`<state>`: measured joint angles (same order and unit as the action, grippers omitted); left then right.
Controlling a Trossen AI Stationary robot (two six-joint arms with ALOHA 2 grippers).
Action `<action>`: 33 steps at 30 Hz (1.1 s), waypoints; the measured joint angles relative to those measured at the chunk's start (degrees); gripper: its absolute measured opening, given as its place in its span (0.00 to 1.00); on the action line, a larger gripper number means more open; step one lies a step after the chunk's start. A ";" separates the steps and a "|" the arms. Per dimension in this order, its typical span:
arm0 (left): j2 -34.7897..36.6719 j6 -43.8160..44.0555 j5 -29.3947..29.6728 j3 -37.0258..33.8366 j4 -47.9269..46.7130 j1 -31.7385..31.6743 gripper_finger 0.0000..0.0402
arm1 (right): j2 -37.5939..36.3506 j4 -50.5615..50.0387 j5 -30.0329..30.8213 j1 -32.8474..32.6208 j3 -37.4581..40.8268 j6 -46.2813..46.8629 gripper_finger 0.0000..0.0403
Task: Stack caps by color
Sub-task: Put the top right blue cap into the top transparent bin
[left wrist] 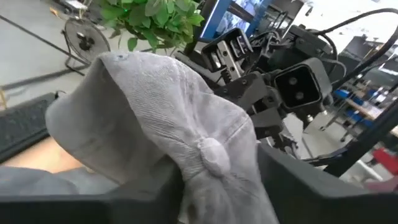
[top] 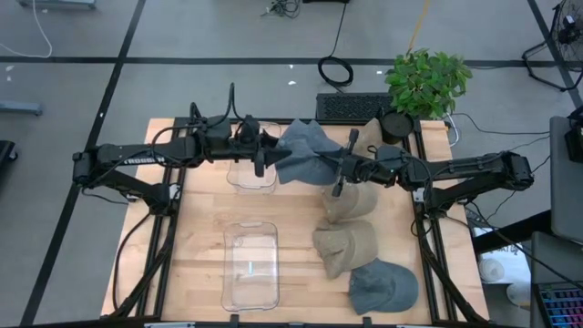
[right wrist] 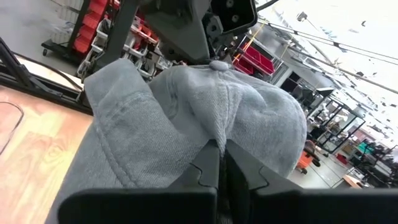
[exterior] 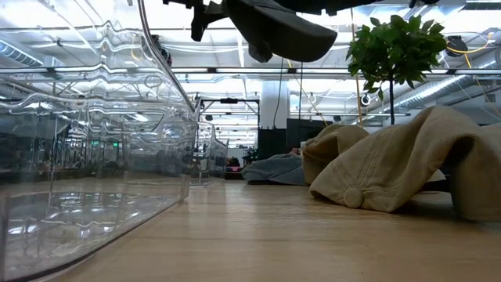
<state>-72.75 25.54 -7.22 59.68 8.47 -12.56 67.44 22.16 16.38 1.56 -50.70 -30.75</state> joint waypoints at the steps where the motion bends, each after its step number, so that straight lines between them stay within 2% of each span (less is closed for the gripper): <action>1: 0.00 -0.77 0.04 0.00 0.09 0.01 0.40 | 0.00 -0.11 0.00 0.00 0.00 0.05 0.00; 4: 0.00 -2.12 -1.32 0.00 0.45 -0.03 0.15 | 0.00 -0.20 0.00 0.00 0.00 0.07 0.00; 6: 0.00 -3.06 -3.50 0.00 0.55 -0.39 0.05 | 0.00 -0.20 -0.02 0.00 0.00 0.07 0.00; 10: 0.12 -3.20 -7.23 0.00 0.19 -0.84 0.06 | 0.00 -0.20 -0.04 0.00 0.00 0.10 0.01; 15: 1.27 -4.90 -8.13 -0.01 -2.37 -2.13 0.04 | 0.00 -0.20 -0.03 -0.04 0.00 3.88 0.05; 17: 2.52 -6.08 -7.22 -0.11 -4.15 -3.03 0.04 | 0.00 -0.47 -0.02 0.13 0.00 6.35 0.08; 22: 6.28 -11.43 0.18 -0.04 -8.44 -4.53 0.04 | -0.04 -1.91 0.14 0.35 0.00 7.57 0.17; 26: 9.10 -13.23 0.80 -0.04 -10.93 -5.44 0.04 | -0.04 -1.97 0.18 0.35 0.00 7.57 0.28; 33: 9.71 -11.57 -11.95 0.00 -15.49 -5.37 0.04 | -0.04 -2.83 0.19 2.40 0.00 14.49 0.44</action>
<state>-63.04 13.97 -19.17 59.68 -7.02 -17.93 67.40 19.33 16.57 3.97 -50.70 -16.26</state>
